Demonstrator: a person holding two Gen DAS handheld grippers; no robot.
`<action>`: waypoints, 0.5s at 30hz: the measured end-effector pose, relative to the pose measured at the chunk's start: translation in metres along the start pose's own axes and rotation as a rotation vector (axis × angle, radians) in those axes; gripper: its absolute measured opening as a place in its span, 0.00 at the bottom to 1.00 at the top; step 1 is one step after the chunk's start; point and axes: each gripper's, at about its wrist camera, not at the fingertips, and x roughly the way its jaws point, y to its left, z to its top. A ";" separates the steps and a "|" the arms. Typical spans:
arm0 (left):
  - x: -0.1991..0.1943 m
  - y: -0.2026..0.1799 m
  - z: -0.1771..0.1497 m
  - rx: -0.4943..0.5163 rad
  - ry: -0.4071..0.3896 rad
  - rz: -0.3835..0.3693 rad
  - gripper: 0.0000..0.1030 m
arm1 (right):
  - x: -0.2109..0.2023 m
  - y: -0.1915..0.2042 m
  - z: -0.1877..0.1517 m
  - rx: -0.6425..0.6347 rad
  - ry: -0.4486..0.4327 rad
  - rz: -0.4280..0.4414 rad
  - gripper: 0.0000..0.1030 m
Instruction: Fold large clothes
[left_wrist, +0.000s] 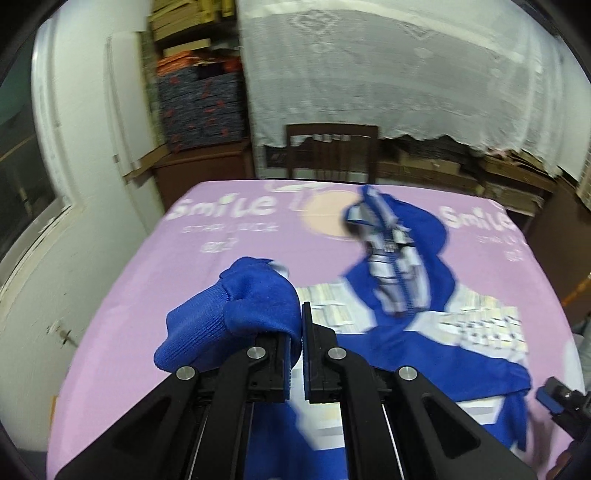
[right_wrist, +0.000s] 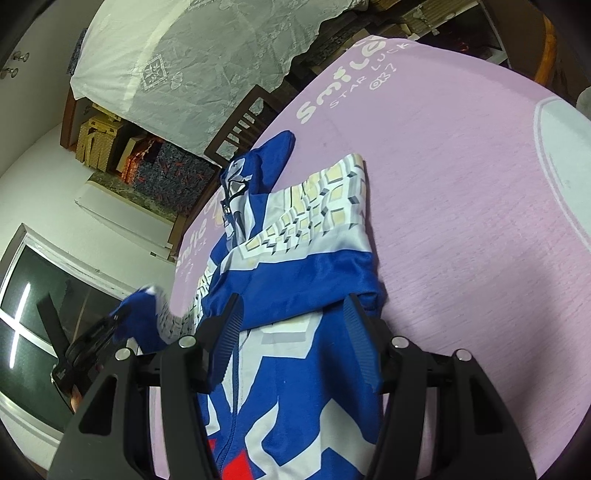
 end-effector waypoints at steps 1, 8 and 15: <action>0.002 -0.013 -0.001 0.013 0.004 -0.021 0.04 | 0.000 0.001 0.000 -0.001 0.001 0.004 0.55; 0.019 -0.095 -0.031 0.139 0.036 -0.110 0.04 | -0.003 0.002 0.001 0.001 0.001 0.020 0.55; 0.055 -0.135 -0.073 0.223 0.146 -0.150 0.07 | -0.004 0.000 0.002 0.016 0.003 0.022 0.55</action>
